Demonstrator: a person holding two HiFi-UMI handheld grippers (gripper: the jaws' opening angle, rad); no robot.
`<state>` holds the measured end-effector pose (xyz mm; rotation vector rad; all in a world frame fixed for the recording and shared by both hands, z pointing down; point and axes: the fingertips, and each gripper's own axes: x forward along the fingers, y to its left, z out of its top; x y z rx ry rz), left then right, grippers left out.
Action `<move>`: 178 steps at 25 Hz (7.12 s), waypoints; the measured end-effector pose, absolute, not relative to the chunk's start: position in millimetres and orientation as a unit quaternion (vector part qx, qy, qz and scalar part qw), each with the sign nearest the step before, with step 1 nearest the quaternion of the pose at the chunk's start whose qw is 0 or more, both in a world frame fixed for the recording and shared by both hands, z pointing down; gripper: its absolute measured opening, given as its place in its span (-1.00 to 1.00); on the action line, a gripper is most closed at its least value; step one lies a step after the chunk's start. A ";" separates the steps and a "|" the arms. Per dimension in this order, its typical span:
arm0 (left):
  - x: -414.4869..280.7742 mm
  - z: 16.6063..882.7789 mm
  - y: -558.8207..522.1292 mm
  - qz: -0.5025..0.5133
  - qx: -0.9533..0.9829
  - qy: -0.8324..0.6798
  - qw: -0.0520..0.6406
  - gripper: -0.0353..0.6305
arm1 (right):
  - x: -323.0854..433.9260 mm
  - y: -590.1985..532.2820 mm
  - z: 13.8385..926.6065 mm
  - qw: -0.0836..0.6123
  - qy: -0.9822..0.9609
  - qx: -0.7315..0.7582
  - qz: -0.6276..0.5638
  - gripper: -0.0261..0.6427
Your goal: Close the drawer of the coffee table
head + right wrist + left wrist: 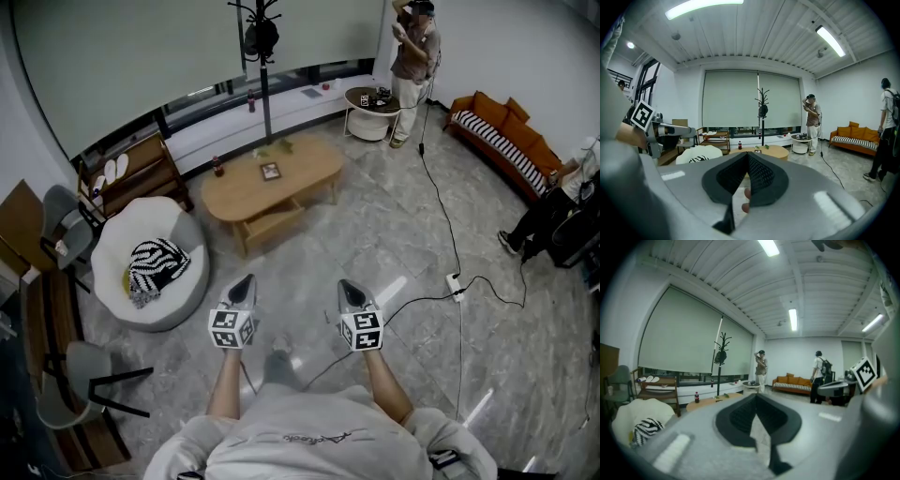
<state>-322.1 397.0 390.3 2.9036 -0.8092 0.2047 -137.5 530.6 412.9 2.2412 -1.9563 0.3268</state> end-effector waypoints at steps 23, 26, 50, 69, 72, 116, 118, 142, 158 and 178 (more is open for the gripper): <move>-236.2 380.6 161.1 0.052 0.962 -0.251 0.090 -0.89 | -60.9 295.1 386.6 0.105 -0.646 0.749 0.104 -0.90; -227.8 379.8 131.9 0.052 0.963 -0.248 0.090 -0.89 | -53.1 265.8 384.0 0.104 -0.644 0.751 0.102 -0.90; -184.7 402.7 1.1 0.061 0.970 -0.217 0.095 -0.89 | -16.3 151.4 413.9 0.107 -0.618 0.769 0.124 -0.90; -154.0 417.8 -26.8 0.078 0.968 -0.219 0.092 -0.89 | 10.5 119.7 432.7 0.100 -0.623 0.764 0.136 -0.90; -137.4 414.0 -43.6 0.078 0.967 -0.225 0.091 -0.89 | 26.8 101.5 430.8 0.098 -0.628 0.760 0.134 -0.90; 182.9 390.7 -224.7 0.098 0.962 -0.246 0.066 -0.89 | 348.5 -95.2 419.6 0.077 -0.654 0.740 0.136 -0.90; 186.8 394.1 -227.4 0.100 0.962 -0.245 0.069 -0.89 | 352.1 -98.7 420.5 0.076 -0.654 0.740 0.136 -0.90; 201.0 406.4 -308.2 0.101 0.969 -0.206 0.090 -0.89 | 362.4 -170.1 423.8 0.092 -0.619 0.766 0.146 -0.90; 115.6 417.2 -378.9 0.095 0.958 -0.251 0.103 -0.89 | 300.8 -249.5 428.7 0.107 -0.643 0.744 0.146 -0.90; -0.1 407.1 -368.6 0.082 0.850 -0.507 0.115 -0.89 | 230.2 -354.9 427.0 0.126 -0.826 0.537 0.118 -0.90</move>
